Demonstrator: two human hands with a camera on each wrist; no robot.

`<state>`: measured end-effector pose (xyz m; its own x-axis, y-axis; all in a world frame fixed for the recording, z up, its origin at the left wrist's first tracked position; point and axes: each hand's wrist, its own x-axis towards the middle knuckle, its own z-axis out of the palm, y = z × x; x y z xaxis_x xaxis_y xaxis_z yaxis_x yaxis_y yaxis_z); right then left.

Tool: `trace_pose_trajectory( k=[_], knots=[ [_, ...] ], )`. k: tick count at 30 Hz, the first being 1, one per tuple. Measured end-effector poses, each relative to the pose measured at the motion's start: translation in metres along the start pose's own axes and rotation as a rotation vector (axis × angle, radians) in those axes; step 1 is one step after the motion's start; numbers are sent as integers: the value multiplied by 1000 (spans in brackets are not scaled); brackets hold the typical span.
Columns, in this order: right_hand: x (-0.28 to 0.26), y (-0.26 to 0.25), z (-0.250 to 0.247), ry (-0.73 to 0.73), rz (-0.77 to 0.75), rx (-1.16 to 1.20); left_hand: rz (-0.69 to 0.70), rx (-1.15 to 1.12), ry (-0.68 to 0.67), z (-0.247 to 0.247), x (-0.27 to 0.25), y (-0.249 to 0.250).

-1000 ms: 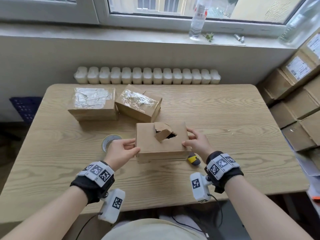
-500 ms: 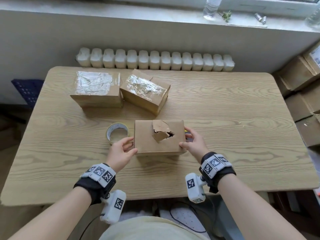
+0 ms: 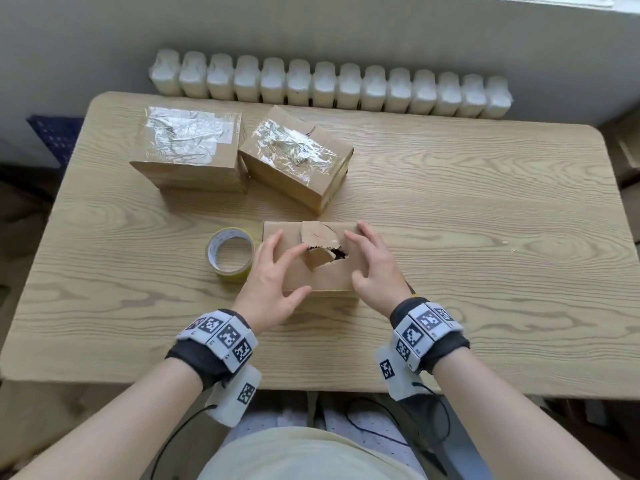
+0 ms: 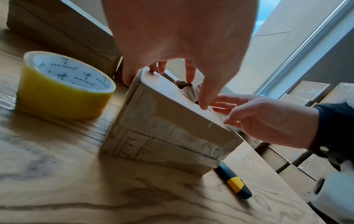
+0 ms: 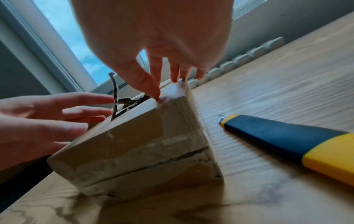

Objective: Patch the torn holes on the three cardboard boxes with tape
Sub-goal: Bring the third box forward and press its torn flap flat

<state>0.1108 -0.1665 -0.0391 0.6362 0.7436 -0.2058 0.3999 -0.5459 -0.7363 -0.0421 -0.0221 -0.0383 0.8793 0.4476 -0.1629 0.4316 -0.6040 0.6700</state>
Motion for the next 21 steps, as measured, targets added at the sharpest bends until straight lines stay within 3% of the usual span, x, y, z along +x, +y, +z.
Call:
trace_pose_trajectory(
  k=[7, 10, 13, 21],
  knots=[
    [15, -5, -1, 45, -36, -330, -76, -47, -7, 2, 10, 7],
    [24, -7, -4, 92, -77, -306, -33, -62, 28, 1, 8, 1],
    [26, -5, -3, 58, -190, -275, 18, -72, 52, 4, 5, -4],
    [24, 0, -2, -49, -428, -518, 121, -49, 43, 8, 2, -12]
  ],
)
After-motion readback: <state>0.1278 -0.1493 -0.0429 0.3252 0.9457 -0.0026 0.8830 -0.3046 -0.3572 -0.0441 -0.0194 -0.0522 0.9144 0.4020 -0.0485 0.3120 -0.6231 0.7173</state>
